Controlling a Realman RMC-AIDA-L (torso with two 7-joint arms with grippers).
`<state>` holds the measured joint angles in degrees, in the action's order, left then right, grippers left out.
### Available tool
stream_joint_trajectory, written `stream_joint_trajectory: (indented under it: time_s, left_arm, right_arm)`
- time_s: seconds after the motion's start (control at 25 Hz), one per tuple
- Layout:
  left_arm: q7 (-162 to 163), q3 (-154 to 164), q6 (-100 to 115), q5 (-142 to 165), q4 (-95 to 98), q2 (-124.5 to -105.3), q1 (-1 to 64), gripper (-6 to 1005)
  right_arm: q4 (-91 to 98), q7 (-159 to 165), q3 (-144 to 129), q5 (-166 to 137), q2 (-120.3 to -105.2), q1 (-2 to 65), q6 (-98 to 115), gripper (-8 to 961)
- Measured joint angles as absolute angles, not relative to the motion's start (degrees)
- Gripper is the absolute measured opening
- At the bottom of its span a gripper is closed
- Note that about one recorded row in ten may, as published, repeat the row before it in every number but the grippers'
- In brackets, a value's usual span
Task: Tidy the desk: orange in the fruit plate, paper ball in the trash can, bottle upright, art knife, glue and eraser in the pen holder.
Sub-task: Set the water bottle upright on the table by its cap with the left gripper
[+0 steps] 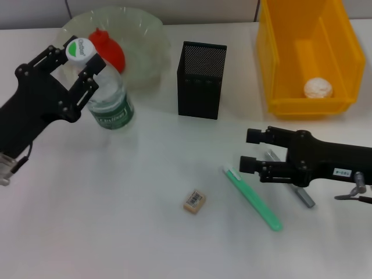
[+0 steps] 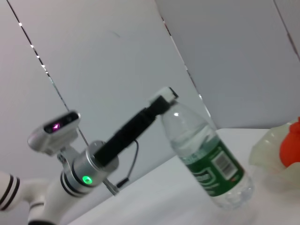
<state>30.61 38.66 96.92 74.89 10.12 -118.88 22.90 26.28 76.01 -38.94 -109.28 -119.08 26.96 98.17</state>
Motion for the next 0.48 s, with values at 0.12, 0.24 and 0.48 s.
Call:
stream_joint_trajectory:
  time_s: [0.12, 0.24, 0.48]
  left_arm:
    - [22.99, 38.45, 95.20, 72.60, 4.65, -119.09, 23.98, 512]
    - [18.94, 37.89, 92.74, 72.00, 1.63, -119.16, 25.33, 518]
    - [16.75, 34.14, 89.68, 71.96, -1.93, -119.18, 27.20, 529]
  right_arm:
    - [24.81, 75.79, -38.93, -109.25, -119.15, 27.48, 97.18, 852]
    - [24.07, 75.58, -38.93, -109.05, -119.16, 27.63, 96.76, 852]
    - [22.37, 74.82, -38.93, -108.49, -119.18, 27.76, 95.97, 852]
